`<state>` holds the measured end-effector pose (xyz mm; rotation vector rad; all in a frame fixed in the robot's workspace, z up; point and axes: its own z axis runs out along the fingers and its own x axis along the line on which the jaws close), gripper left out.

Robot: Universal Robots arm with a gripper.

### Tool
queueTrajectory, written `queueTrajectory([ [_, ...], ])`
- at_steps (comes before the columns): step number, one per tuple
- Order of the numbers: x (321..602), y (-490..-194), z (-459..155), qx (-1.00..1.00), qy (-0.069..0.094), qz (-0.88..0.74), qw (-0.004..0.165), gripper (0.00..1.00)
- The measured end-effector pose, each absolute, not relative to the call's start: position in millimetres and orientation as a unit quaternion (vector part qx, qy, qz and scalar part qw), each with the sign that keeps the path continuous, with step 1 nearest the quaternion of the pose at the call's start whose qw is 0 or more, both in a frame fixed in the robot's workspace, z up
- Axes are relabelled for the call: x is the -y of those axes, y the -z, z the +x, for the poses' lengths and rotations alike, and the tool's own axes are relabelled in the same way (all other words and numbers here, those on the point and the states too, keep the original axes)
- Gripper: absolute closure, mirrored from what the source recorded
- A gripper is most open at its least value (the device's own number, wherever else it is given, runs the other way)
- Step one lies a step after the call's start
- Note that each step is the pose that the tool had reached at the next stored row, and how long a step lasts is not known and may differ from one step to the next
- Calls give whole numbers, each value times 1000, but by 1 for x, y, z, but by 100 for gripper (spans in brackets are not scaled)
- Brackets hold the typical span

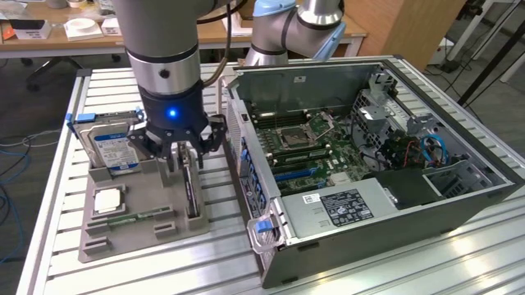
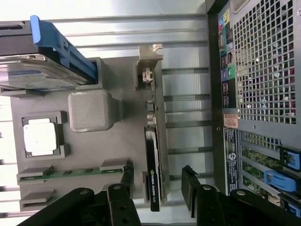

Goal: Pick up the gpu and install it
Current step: 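Pick up the gpu and move the gpu toward the slot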

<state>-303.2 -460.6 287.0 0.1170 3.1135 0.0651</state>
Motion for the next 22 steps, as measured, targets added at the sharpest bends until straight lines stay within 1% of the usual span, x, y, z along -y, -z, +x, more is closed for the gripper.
queueTrajectory([
  [22, 458, -255, -305, -999, -21, 38, 13, 47],
])
